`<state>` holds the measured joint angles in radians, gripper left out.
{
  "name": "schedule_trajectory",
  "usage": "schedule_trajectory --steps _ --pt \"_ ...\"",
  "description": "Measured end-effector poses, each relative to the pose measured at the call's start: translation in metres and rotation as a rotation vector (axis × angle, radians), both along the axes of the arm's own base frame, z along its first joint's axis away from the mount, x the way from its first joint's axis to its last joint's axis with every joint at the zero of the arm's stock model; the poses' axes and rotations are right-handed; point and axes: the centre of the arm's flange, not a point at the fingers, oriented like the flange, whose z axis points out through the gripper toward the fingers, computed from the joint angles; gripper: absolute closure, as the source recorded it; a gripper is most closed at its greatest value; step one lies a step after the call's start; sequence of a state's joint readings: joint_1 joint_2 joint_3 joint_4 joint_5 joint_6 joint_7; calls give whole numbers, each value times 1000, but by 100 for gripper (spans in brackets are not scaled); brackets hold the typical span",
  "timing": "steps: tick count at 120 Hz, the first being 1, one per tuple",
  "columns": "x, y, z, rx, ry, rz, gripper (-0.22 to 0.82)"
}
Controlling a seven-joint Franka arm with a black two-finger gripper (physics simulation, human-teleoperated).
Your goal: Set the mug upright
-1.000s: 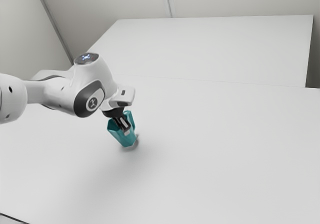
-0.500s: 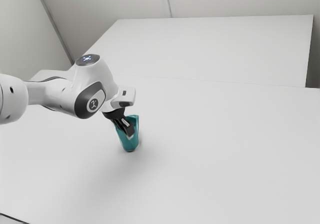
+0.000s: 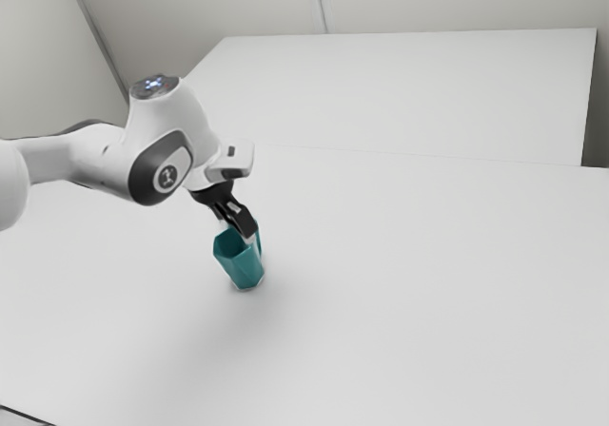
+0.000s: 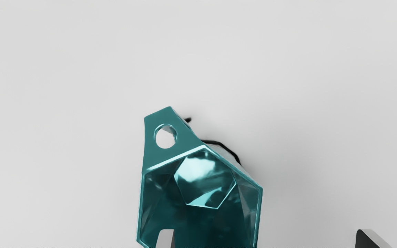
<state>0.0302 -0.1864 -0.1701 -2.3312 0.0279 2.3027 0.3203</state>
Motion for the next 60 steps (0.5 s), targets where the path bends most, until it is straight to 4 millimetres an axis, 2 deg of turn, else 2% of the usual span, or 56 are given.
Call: schedule_trajectory --steps 24,36,50,60 --pt "24 2 72 -4 -31 19 1" --pt "45 7 109 -13 -36 36 1" --pt "64 33 139 -21 -13 87 0" --pt "71 48 153 -23 10 115 0"
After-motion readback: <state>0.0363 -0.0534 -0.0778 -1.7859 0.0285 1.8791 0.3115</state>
